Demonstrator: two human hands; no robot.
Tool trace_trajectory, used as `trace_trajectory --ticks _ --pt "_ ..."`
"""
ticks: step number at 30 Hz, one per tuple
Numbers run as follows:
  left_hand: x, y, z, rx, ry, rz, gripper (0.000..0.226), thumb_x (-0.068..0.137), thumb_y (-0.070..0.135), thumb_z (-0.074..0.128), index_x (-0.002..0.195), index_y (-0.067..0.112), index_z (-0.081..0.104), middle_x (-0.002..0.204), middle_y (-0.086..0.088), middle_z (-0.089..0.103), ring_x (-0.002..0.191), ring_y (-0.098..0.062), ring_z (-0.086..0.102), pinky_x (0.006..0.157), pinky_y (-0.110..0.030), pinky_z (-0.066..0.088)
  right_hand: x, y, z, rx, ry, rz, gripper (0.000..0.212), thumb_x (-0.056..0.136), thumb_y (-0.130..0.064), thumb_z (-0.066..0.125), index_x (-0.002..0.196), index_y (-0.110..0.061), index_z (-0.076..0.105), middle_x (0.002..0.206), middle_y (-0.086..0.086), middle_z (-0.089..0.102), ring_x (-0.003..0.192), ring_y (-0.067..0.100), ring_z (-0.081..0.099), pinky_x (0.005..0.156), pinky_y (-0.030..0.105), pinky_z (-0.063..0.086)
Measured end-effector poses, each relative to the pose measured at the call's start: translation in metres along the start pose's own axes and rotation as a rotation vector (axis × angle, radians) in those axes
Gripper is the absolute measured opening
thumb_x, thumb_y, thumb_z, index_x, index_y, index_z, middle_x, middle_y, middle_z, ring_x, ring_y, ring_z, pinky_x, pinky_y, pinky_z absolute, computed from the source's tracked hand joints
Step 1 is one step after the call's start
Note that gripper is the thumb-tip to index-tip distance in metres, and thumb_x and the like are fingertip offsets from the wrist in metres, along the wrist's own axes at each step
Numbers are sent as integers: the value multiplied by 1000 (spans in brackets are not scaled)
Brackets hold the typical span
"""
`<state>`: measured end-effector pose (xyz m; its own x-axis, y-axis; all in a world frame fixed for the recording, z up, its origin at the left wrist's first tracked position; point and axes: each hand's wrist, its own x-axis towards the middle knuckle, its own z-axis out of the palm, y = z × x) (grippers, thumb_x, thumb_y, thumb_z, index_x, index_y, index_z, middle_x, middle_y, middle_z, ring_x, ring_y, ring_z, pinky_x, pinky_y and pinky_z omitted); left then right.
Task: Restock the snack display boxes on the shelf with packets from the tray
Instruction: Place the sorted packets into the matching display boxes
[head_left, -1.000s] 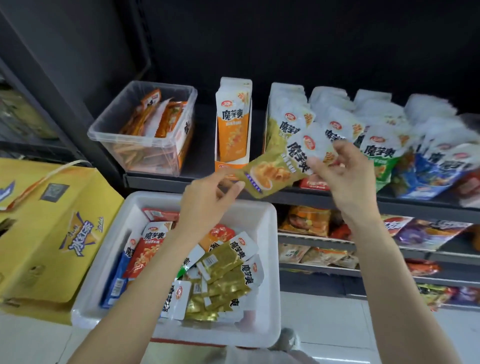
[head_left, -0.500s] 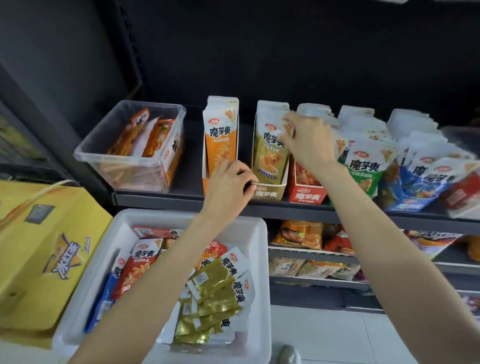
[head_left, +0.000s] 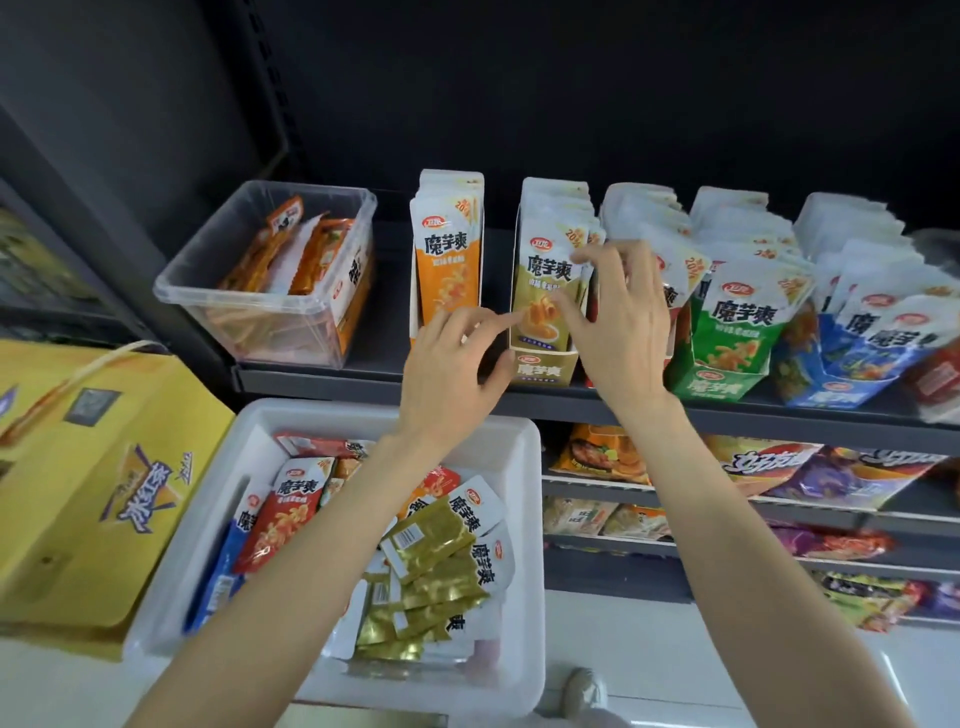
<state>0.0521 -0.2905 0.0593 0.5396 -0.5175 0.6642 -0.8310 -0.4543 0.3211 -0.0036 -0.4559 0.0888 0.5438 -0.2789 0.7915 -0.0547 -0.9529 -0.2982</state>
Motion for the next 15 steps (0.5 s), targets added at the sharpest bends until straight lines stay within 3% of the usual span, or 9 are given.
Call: trace_trajectory --ticks 3,6,8,11,13,15 --pt "-20 0 -14 -104 161 16 20 90 19 57 104 9 68 92 -2 67 85 -19 59 72 -32 45 -33 -20 -21 337 -222 152 23 88 -24 67 106 -11 61 85 -4 62 72 5 53 65 13 40" --pt "-55 -9 -25 -159 152 -7 17 89 17 56 95 6 67 82 0 66 76 -16 57 68 -32 42 -66 -39 -29 475 -562 185 12 89 -21 64 100 -18 64 80 -13 63 74 4 59 67 15 45" --pt "-86 -21 -27 -135 -31 -58 20 87 23 55 95 9 67 83 1 66 80 -14 56 72 -31 43 -87 -50 -19 427 -792 71 12 89 -23 61 100 -22 65 84 -14 64 76 3 61 70 23 50" --pt "-133 -44 -25 37 -472 -159 42 80 47 48 99 15 68 94 1 67 94 -20 57 83 -32 44 -114 -65 4 265 -1092 -70 21 89 -21 56 108 -24 64 103 -8 66 96 14 60 80 31 48" --pt "-156 -56 -25 121 -726 -235 66 73 64 37 110 18 66 108 -2 65 107 -26 54 93 -36 41 -129 -73 24 80 -1200 -216 29 88 -12 52 115 -20 61 116 -1 62 109 21 56 89 34 43" --pt "-168 -61 -24 172 -878 -261 80 70 74 32 122 21 60 122 -1 59 116 -24 49 99 -36 38 -140 -78 42 -125 -1257 -415 35 88 -4 49 121 -15 56 123 5 58 116 26 53 94 37 40"
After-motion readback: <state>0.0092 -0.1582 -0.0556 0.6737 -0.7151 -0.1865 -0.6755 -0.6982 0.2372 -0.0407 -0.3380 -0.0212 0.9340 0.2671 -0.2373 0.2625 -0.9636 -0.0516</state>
